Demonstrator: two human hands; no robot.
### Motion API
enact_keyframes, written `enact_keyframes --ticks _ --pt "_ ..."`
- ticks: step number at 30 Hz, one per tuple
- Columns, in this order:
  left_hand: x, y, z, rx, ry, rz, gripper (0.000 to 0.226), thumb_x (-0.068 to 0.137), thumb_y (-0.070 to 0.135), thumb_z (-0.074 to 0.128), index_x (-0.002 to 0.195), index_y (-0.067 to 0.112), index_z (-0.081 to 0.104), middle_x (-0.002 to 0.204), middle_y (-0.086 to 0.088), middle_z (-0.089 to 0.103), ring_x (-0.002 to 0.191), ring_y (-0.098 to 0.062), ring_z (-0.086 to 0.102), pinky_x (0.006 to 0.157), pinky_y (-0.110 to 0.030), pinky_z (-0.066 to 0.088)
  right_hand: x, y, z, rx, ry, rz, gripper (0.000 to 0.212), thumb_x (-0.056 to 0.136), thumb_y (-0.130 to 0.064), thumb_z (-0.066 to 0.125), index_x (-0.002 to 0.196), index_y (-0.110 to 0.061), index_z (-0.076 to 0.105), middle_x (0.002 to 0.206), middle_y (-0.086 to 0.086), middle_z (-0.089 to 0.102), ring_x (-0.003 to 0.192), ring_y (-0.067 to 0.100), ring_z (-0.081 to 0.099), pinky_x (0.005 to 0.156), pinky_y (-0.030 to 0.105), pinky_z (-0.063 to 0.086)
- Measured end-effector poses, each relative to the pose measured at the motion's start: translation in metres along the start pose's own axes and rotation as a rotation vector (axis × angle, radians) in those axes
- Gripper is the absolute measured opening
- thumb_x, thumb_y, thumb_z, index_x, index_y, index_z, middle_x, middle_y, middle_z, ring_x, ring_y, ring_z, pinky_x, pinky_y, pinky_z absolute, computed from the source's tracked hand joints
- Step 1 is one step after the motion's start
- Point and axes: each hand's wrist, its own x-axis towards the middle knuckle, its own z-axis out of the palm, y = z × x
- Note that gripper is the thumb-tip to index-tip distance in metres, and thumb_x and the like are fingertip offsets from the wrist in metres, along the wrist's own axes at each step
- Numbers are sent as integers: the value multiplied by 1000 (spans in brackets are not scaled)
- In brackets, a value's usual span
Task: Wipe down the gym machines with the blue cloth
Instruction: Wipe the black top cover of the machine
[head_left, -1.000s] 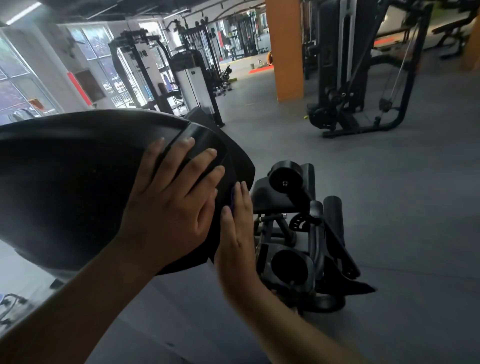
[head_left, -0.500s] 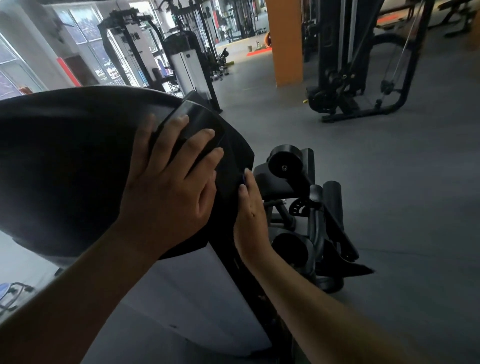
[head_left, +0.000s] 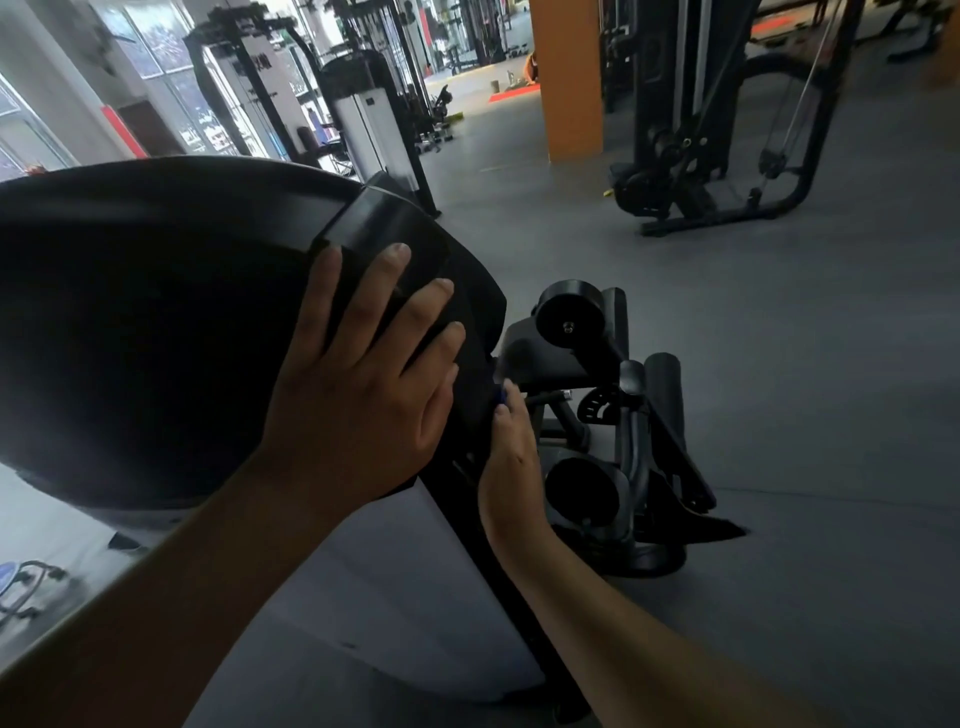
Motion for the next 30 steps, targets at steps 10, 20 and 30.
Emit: enact_keyframes --ticks 10,20,30 --pt "1 0 1 -2 7 -4 36 111 32 52 134 15 74 157 -9 60 158 -43 41 131 -69 17 15 5 -2 -76 -34 10 59 111 -62 28 167 -44 33 173 -21 32 160 -2 24 133 42 22" --pt "-1 4 1 -8 14 -13 35 111 31 52 132 15 75 157 -10 61 158 -44 39 132 -68 15 -23 10 -1 -1 -7 25 56 115 -45 29 170 -42 25 173 -31 24 159 -10 17 136 41 17" --pt "-3 2 2 -2 -10 -3 36 112 32 51 136 16 73 159 -10 58 160 -45 36 132 -69 14 -76 7 20 -148 40 -120 56 120 -29 34 171 -42 17 175 -34 9 164 -2 0 136 50 12"
